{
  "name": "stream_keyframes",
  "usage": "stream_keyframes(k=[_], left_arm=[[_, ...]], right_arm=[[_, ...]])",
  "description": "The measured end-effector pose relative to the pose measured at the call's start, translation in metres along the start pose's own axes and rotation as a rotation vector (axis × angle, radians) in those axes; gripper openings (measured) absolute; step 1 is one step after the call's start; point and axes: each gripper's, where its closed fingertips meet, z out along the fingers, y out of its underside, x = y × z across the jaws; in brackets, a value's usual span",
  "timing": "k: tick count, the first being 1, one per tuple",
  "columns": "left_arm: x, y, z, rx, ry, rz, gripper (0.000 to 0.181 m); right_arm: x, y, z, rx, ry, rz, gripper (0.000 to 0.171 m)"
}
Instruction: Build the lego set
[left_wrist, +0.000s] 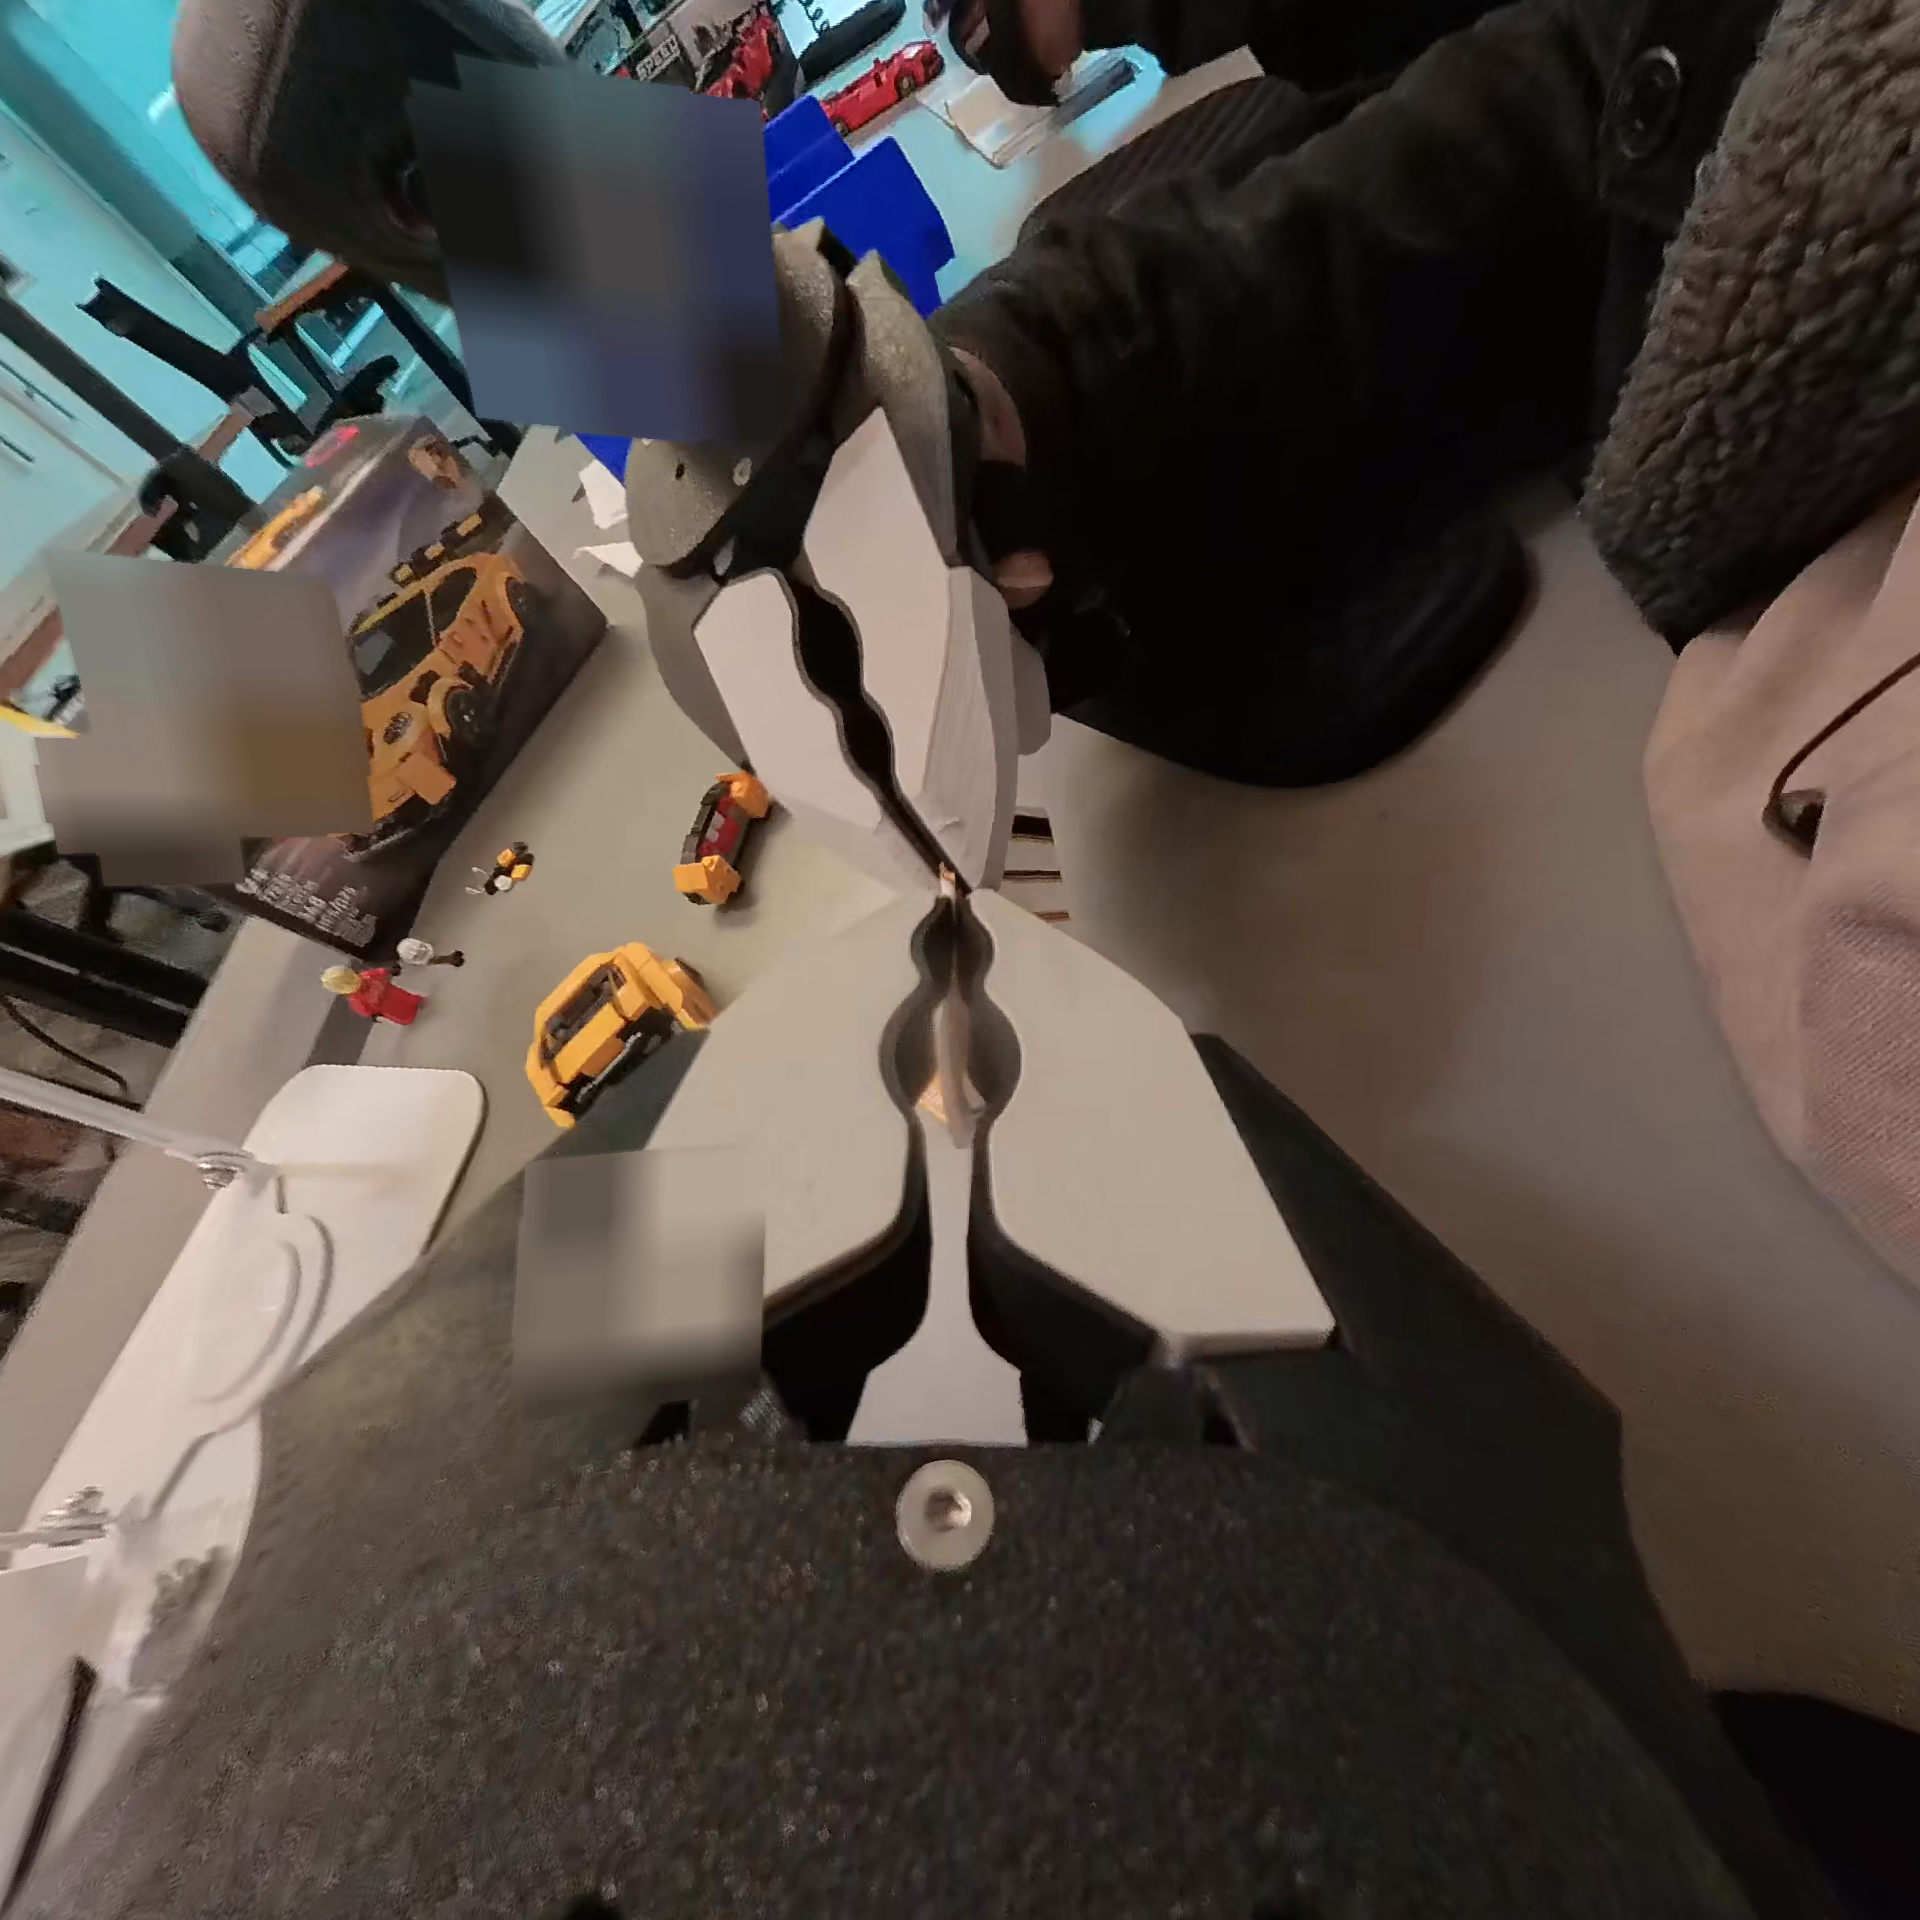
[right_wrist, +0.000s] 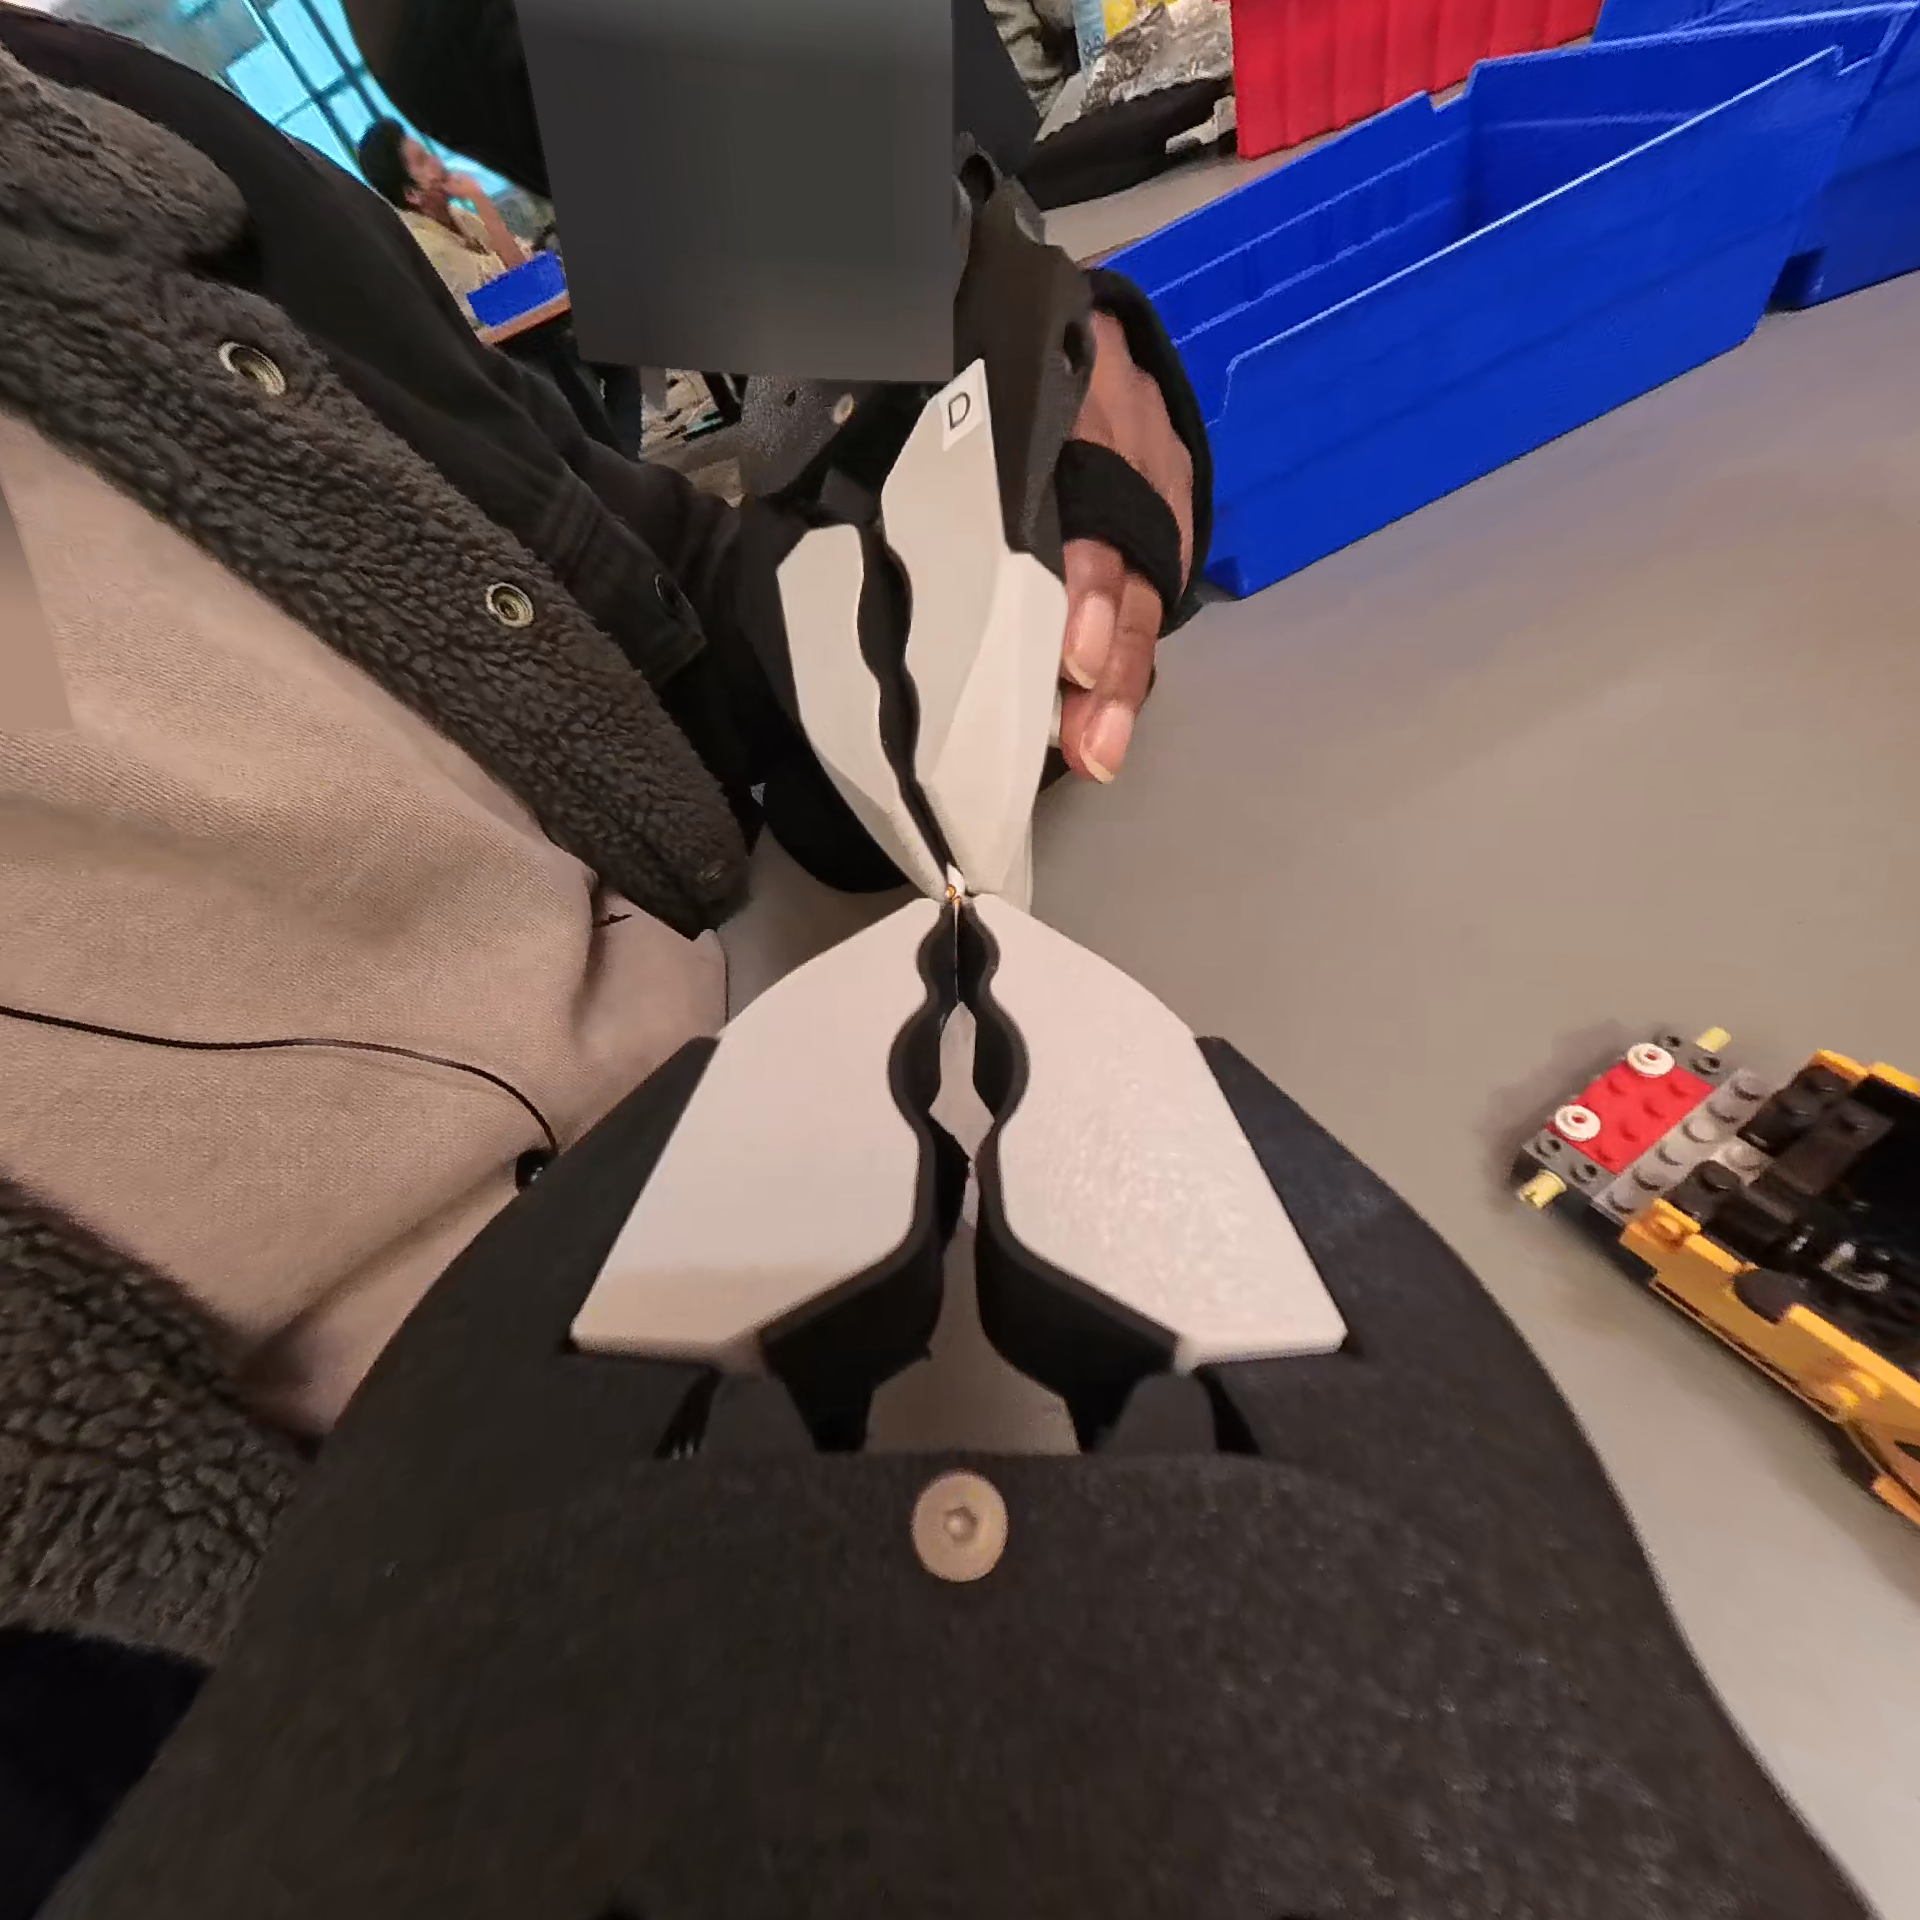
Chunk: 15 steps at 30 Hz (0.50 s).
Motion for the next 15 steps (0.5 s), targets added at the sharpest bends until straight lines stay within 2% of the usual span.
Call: stream_keyframes(k=[3,7,12,15], left_arm=[[-0.003,0.0,-0.001,0.016,0.026,-0.101,0.0],[-0.011,0.003,-0.003,0.031,0.045,-0.255,0.001],[-0.015,0.003,-0.004,0.068,0.1,-0.424,0.001],[-0.015,0.003,-0.005,0.083,0.128,-0.48,0.001]], right_arm=[[0.002,-0.003,-0.001,0.002,0.071,-0.092,0.001],[0.004,-0.014,-0.006,-0.002,0.234,-0.303,0.014],[0.016,-0.011,-0.004,-0.137,0.465,-0.58,0.014],[0.019,-0.009,-0.002,-0.163,0.503,-0.632,0.006]])
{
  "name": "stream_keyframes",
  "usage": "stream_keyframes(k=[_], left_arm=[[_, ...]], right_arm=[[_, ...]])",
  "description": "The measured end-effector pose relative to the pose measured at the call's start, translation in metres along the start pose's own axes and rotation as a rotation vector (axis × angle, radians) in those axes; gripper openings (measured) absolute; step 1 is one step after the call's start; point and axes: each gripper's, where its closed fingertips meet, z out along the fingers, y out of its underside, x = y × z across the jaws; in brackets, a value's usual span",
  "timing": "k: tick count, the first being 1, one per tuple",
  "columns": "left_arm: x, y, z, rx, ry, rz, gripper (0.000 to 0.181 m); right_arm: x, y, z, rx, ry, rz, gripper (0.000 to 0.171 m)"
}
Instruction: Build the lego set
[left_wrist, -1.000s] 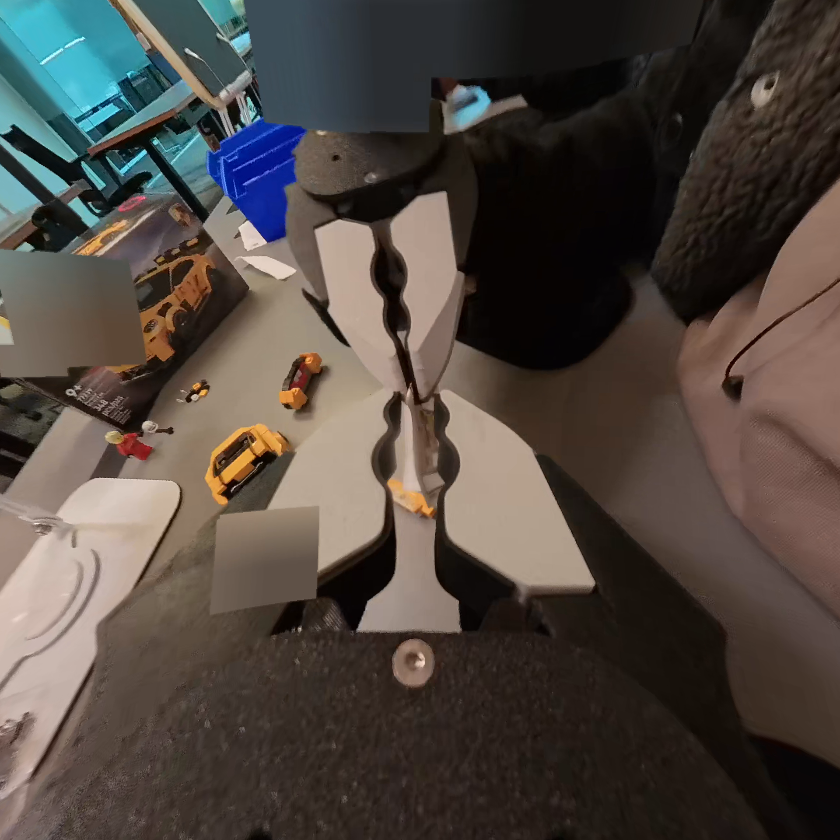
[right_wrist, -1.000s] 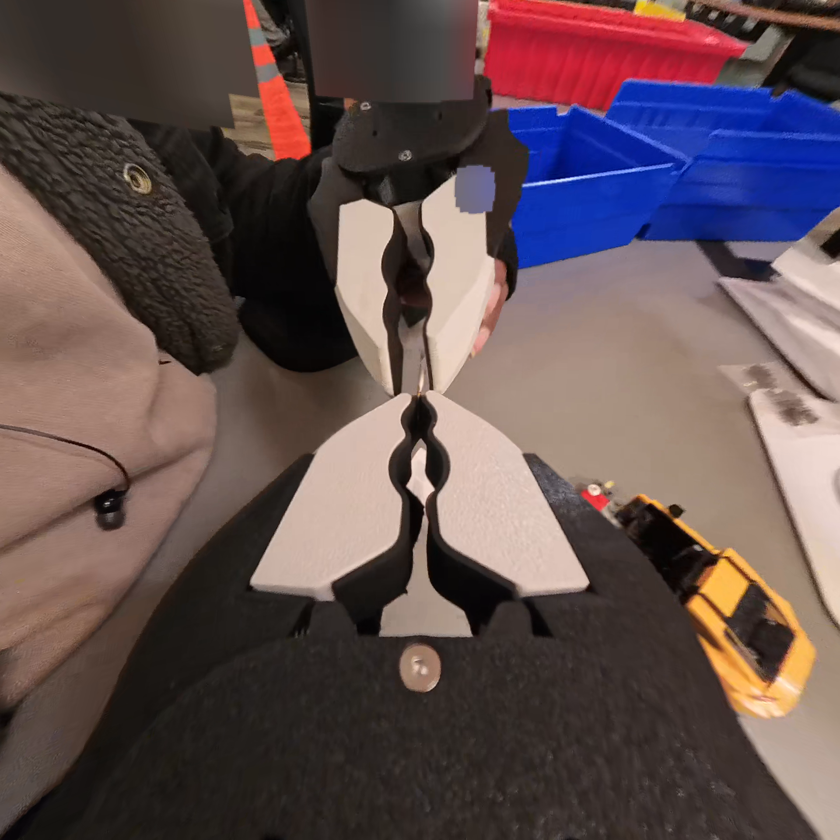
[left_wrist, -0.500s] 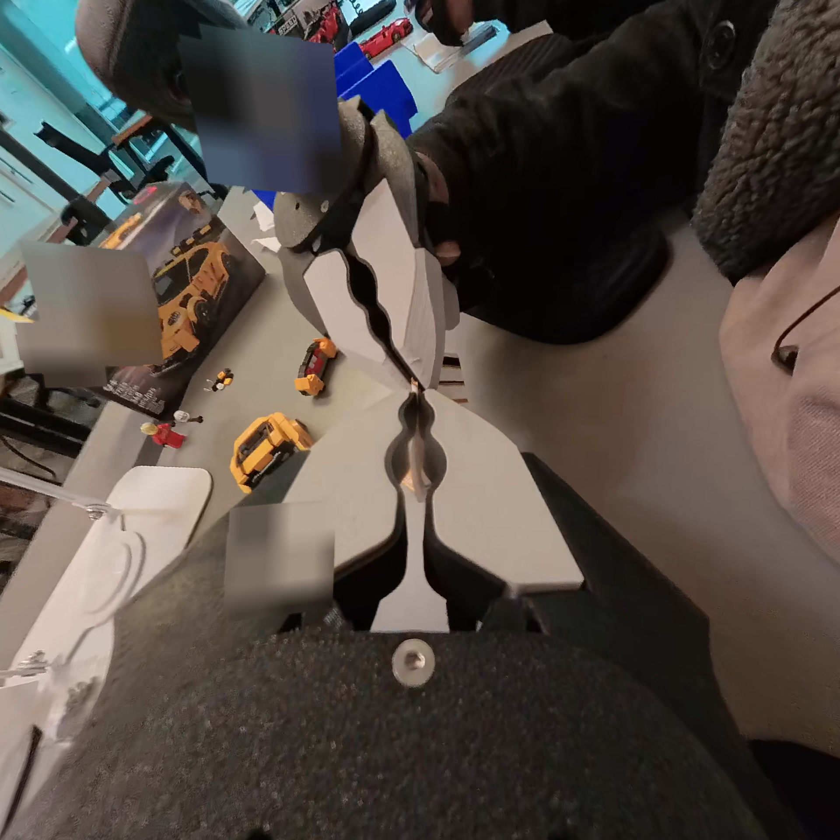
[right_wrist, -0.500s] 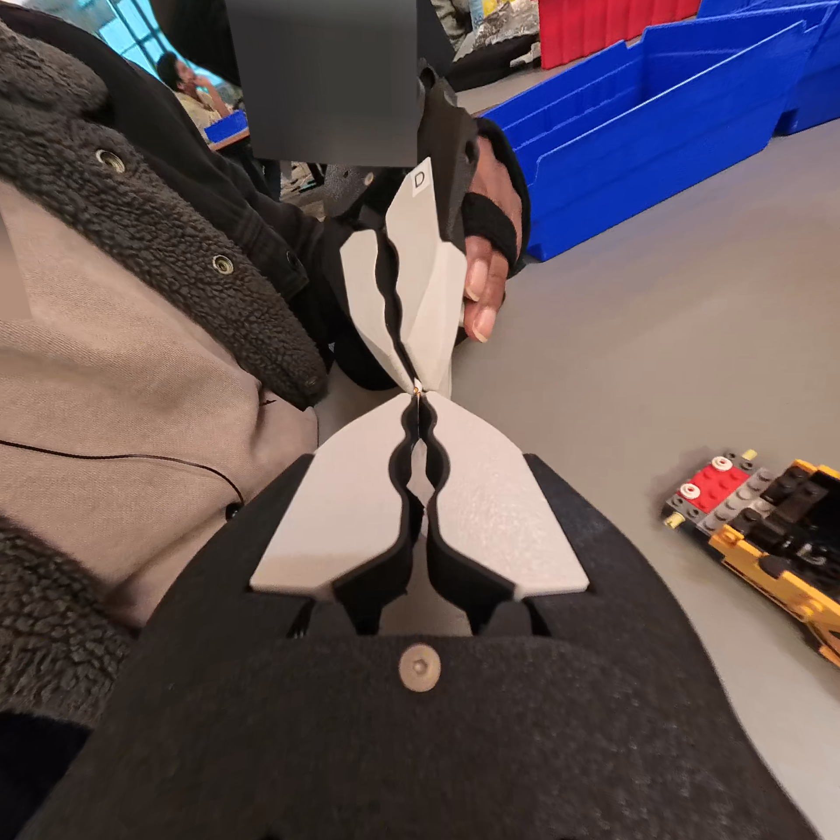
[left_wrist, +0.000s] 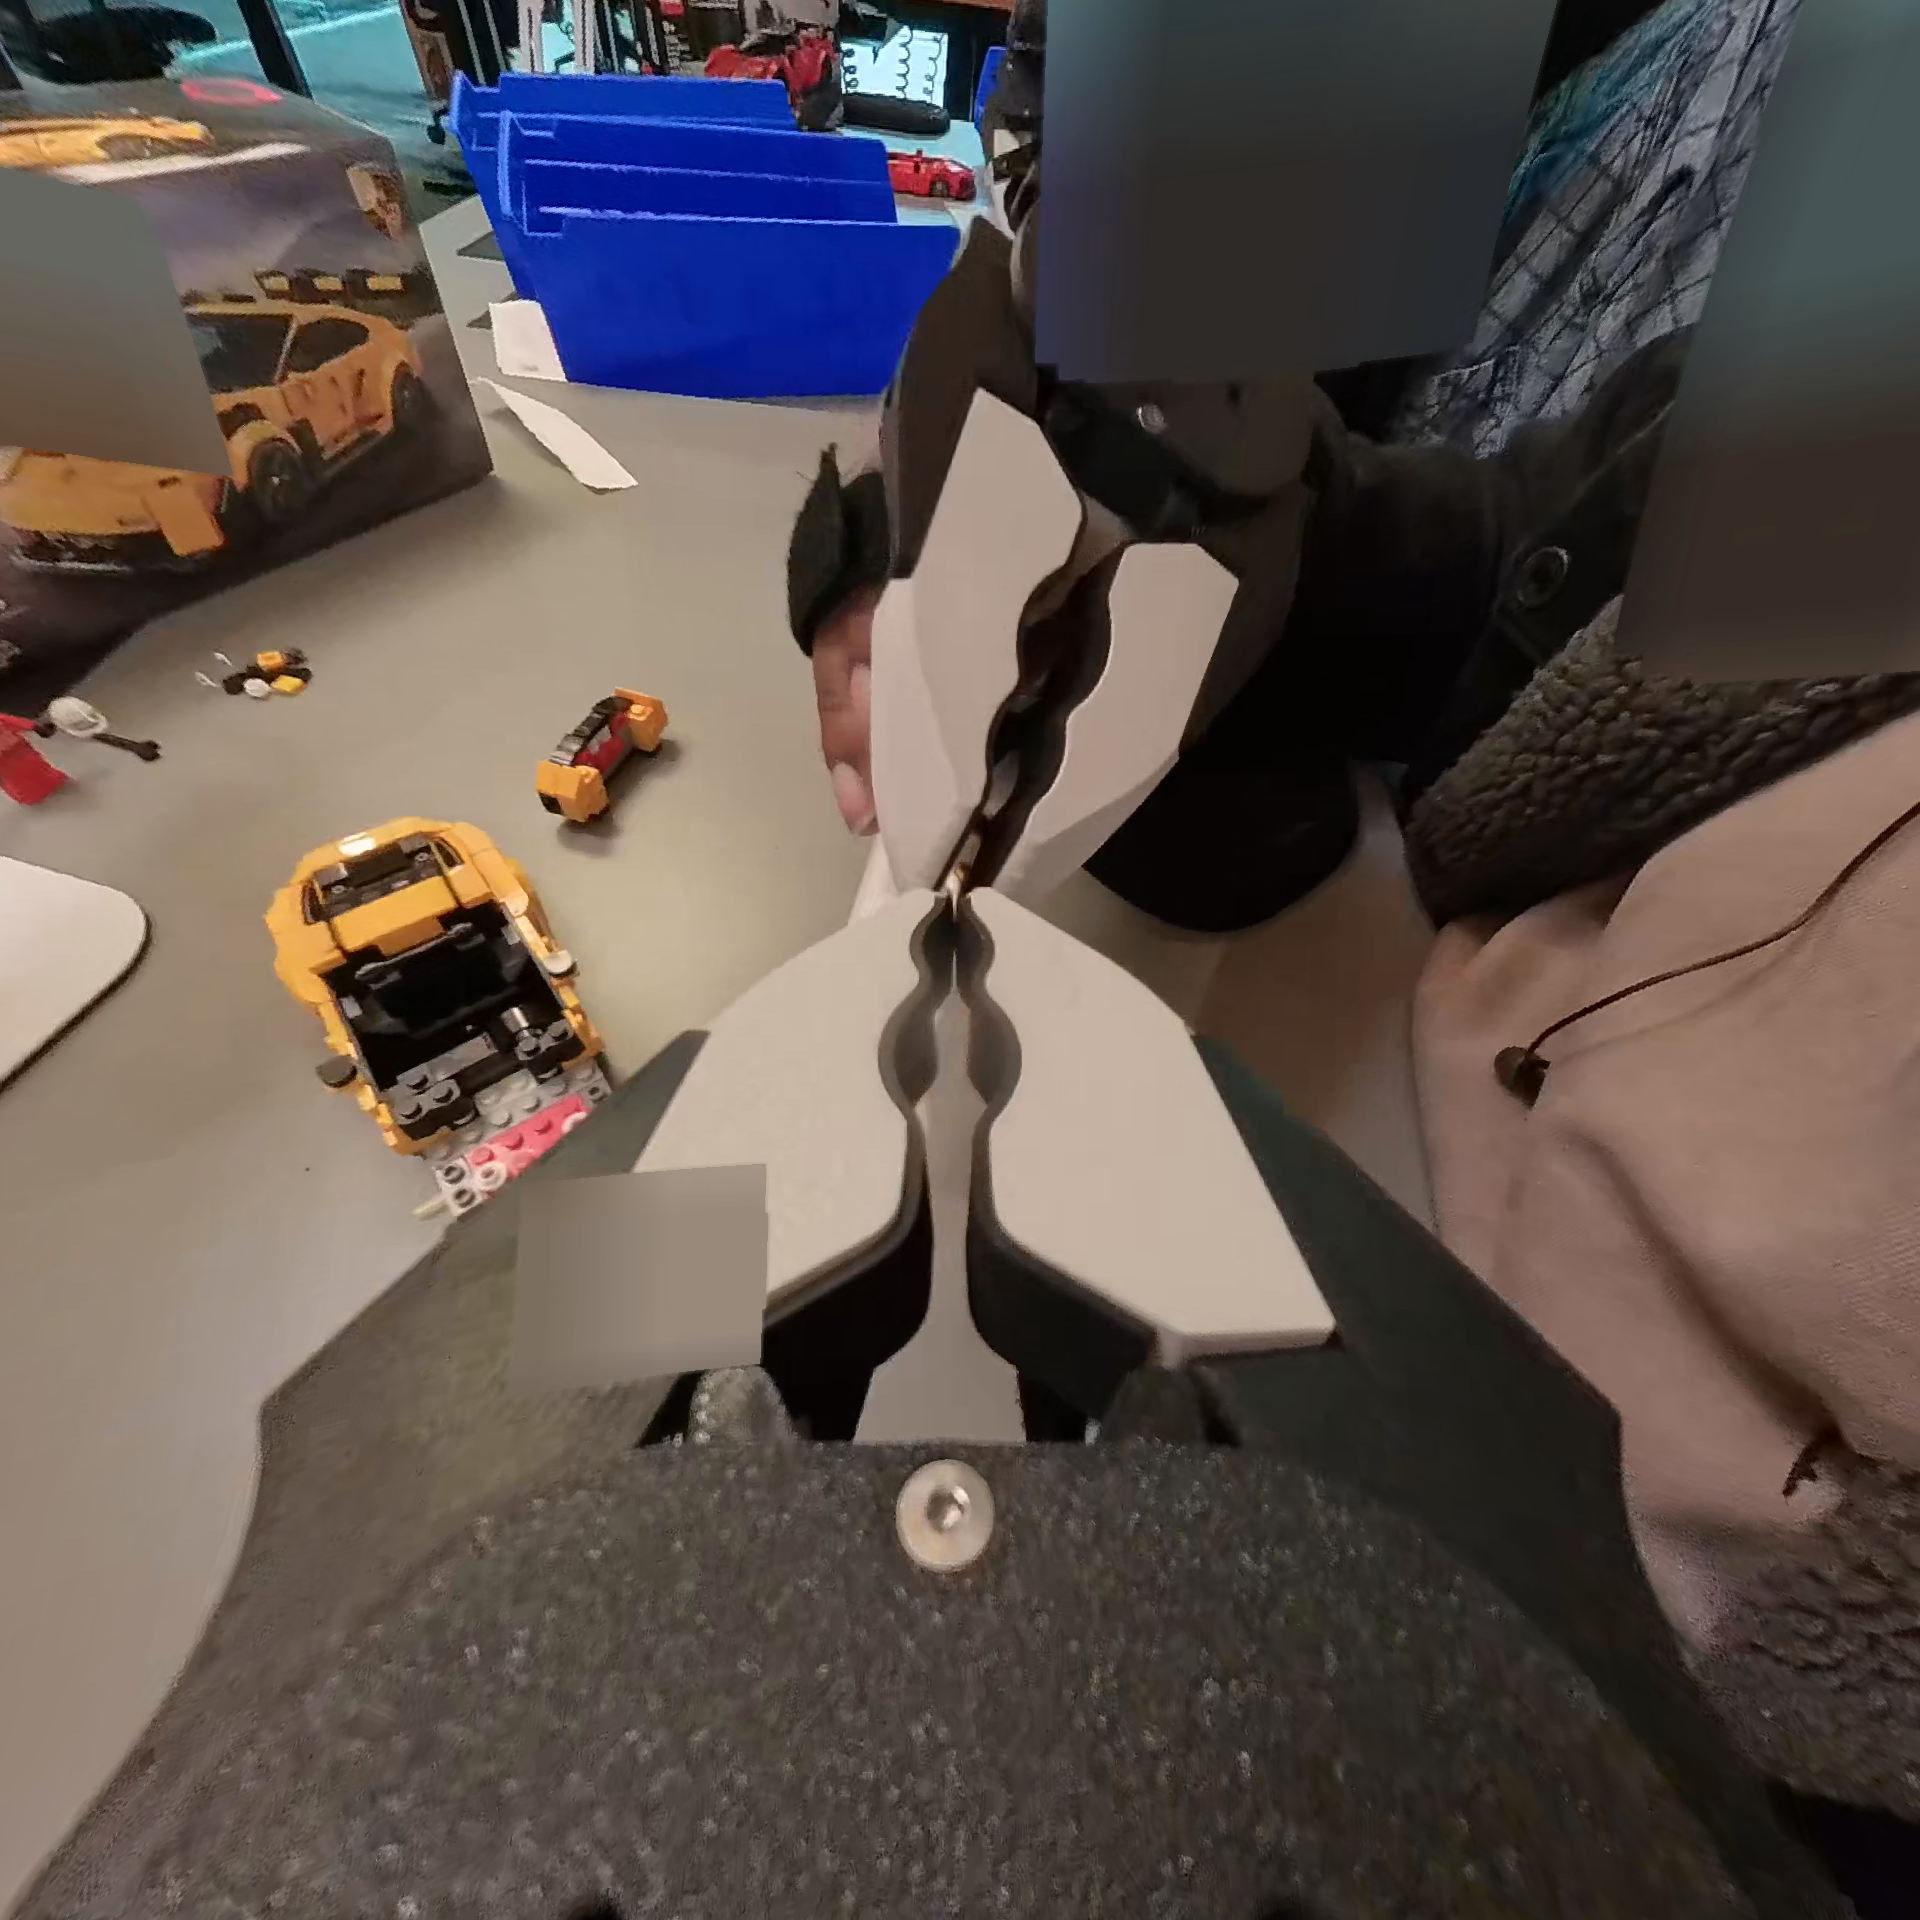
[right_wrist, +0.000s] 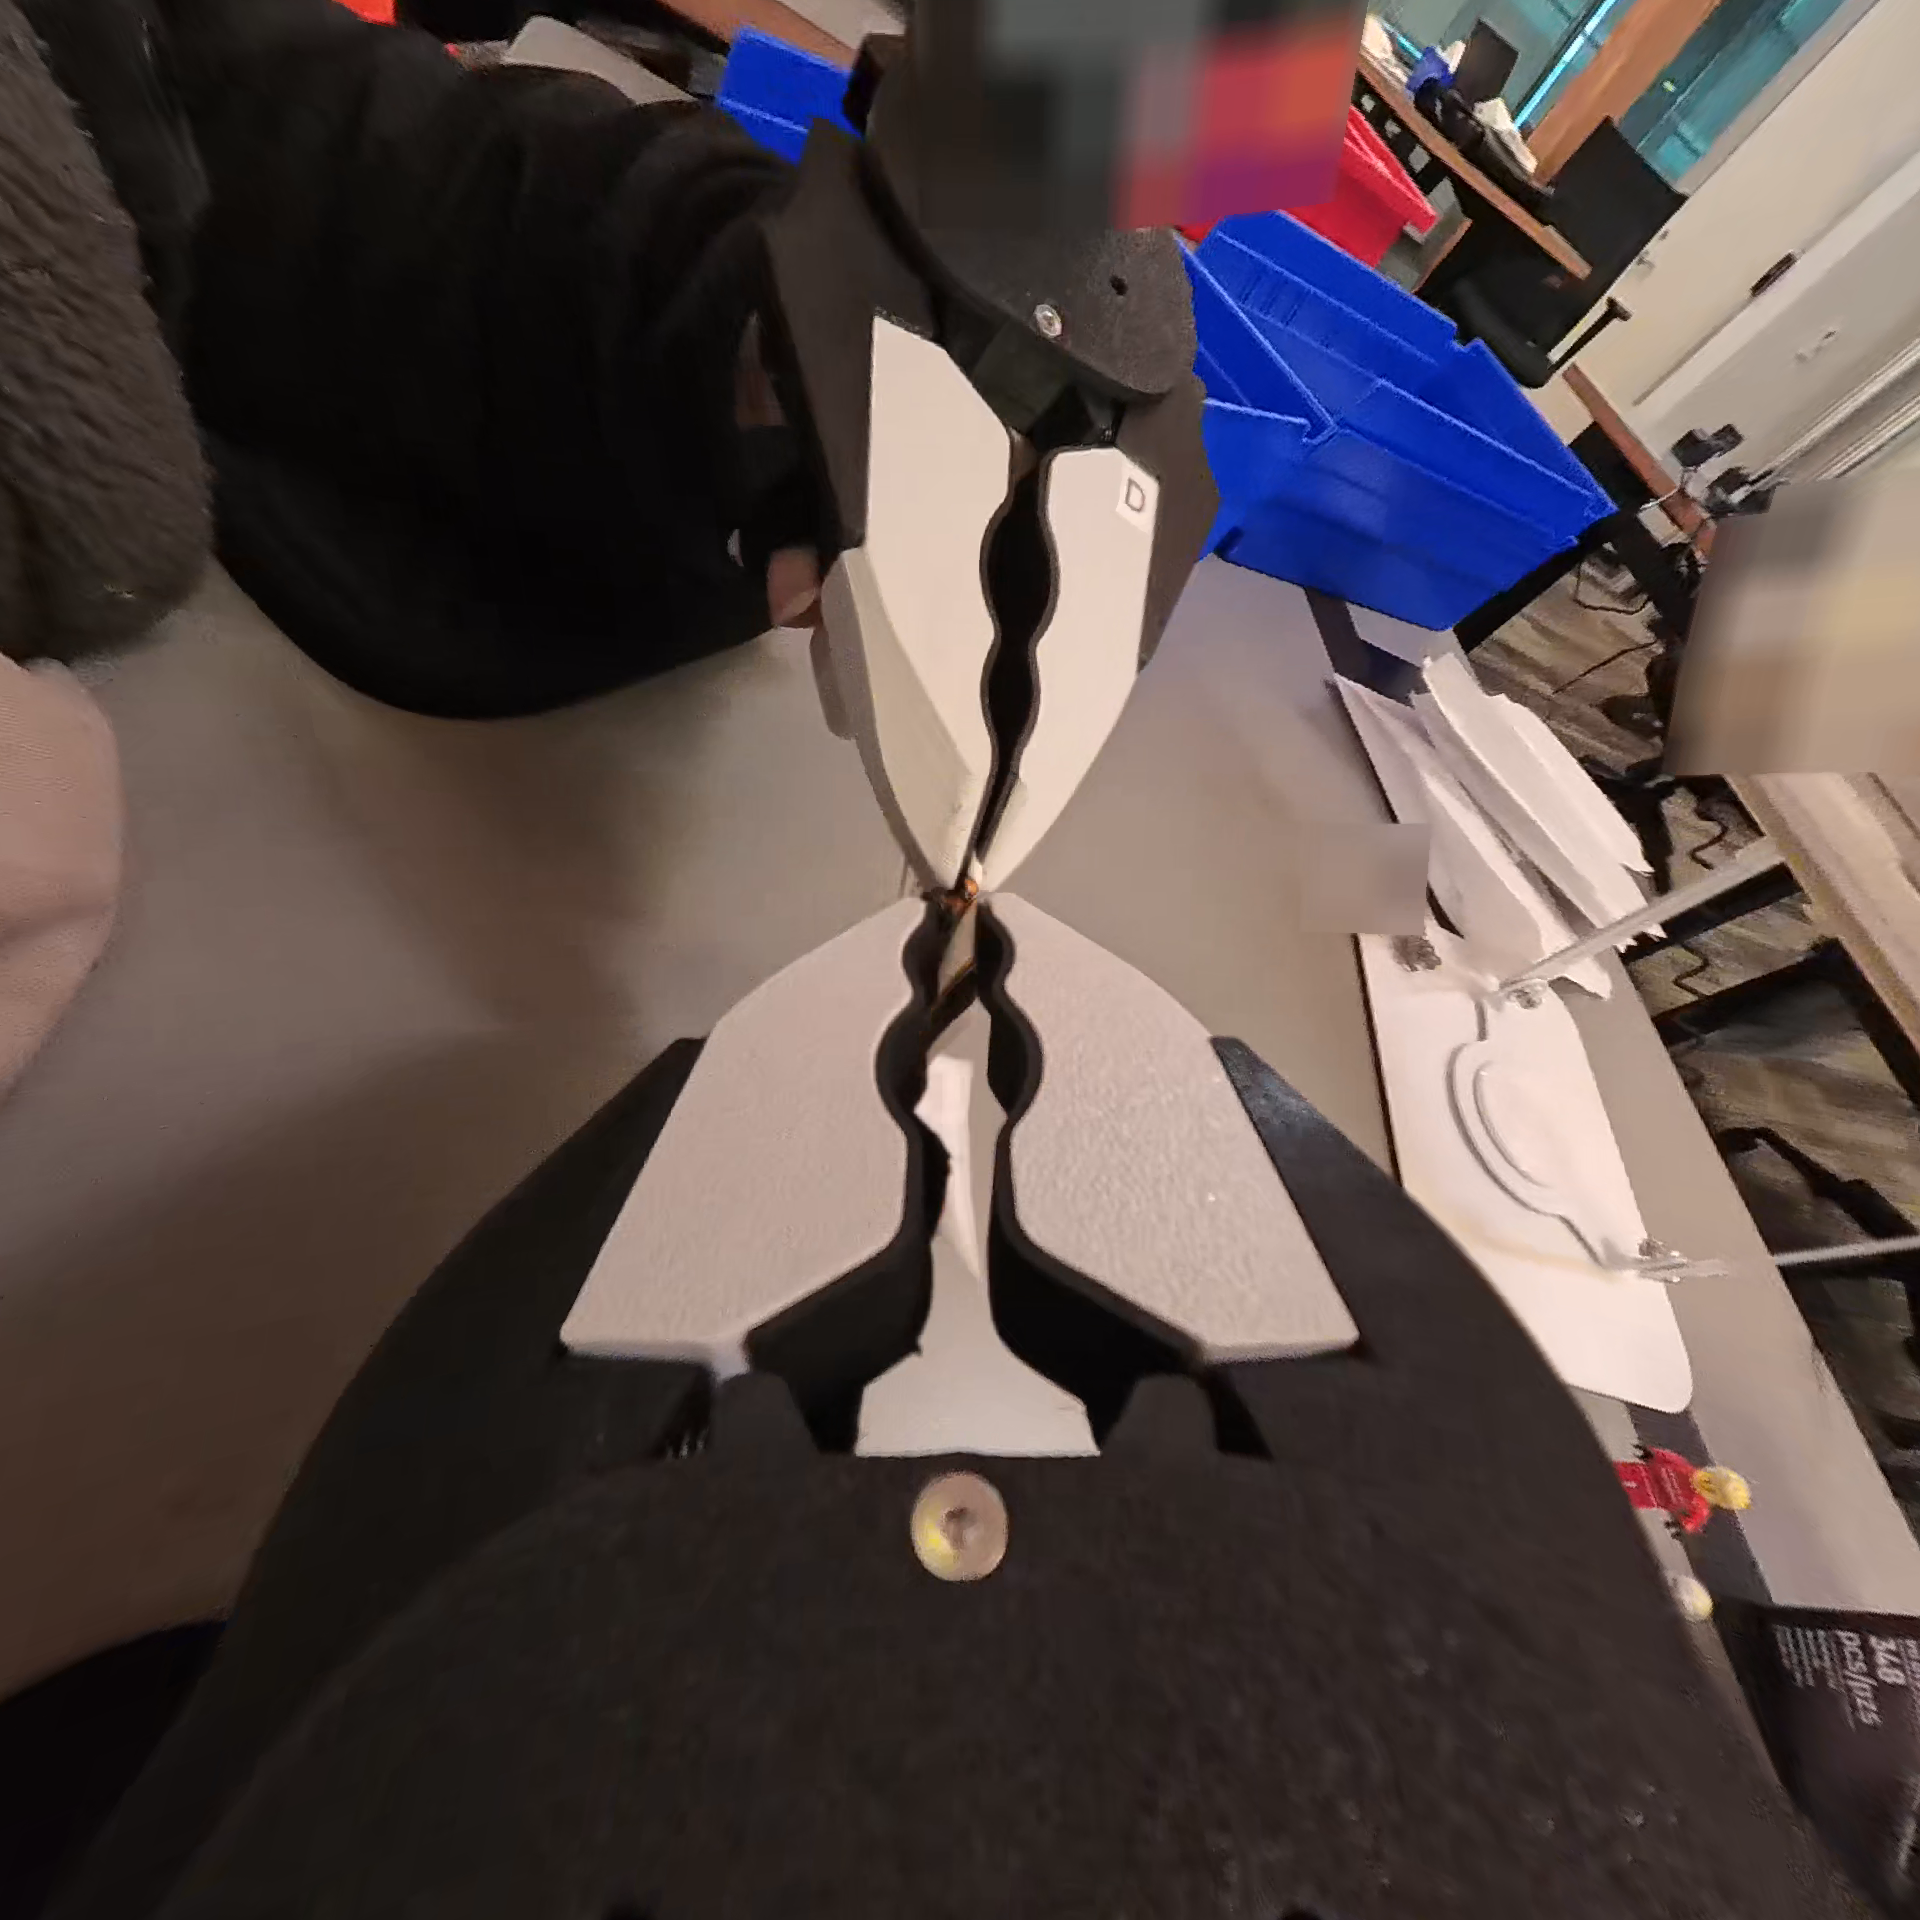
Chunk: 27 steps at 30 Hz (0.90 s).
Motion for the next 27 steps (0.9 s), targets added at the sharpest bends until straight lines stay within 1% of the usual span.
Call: stream_keyframes(k=[5,8,10,15,20,27], left_arm=[[0.002,-0.001,-0.001,0.019,0.048,-0.076,0.0],[0.004,0.0,0.0,0.016,0.055,-0.057,0.0],[0.005,-0.001,0.0,0.018,0.036,0.009,0.0],[0.01,0.002,0.001,-0.033,-0.061,0.298,0.007],[0.008,0.007,0.005,-0.088,-0.142,0.462,0.006],[0.008,0.01,0.008,-0.125,-0.212,0.65,0.009]], right_arm=[[0.0,-0.001,0.0,0.003,-0.01,0.02,0.002],[-0.005,-0.001,-0.001,0.024,-0.081,0.117,0.0],[-0.007,-0.002,-0.002,0.05,-0.138,0.199,0.0],[-0.013,-0.002,-0.006,0.095,-0.285,0.377,0.0],[-0.019,0.003,-0.006,0.081,-0.389,0.492,0.0],[-0.022,0.006,-0.006,0.082,-0.477,0.603,0.0]])
